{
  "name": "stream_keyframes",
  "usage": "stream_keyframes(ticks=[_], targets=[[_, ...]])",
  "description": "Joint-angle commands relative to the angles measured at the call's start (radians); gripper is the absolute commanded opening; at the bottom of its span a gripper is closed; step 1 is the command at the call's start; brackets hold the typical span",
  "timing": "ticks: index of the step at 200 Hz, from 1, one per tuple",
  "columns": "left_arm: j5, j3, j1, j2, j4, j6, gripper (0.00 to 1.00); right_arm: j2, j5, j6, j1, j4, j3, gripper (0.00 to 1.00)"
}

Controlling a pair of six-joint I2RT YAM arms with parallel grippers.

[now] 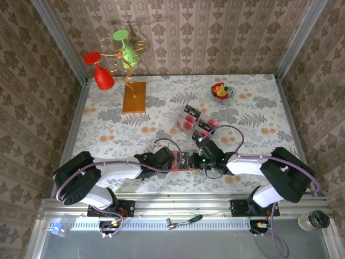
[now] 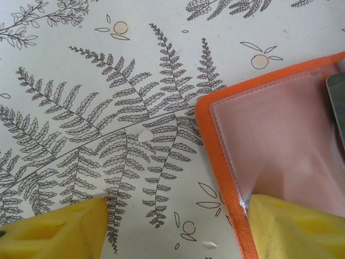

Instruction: Put the credit cards into the card holder

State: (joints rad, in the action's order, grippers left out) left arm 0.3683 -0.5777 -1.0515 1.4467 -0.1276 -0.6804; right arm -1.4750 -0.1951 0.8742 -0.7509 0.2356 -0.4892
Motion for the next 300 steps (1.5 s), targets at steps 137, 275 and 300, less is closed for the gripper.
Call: stream_keyframes(ticks=[137, 275, 300], targets=[[0.018, 0.004, 0.001, 0.006, -0.035, 0.005, 0.7, 0.064, 0.017, -0.009, -0.01, -0.132, -0.063, 0.0], [0.018, 0.009, -0.001, 0.005, -0.027, 0.003, 0.7, 0.056, 0.04, 0.001, -0.009, -0.242, -0.104, 0.0], [0.018, 0.01, -0.001, 0.006, -0.025, 0.002, 0.7, 0.045, 0.034, -0.004, -0.01, -0.252, -0.117, 0.0]])
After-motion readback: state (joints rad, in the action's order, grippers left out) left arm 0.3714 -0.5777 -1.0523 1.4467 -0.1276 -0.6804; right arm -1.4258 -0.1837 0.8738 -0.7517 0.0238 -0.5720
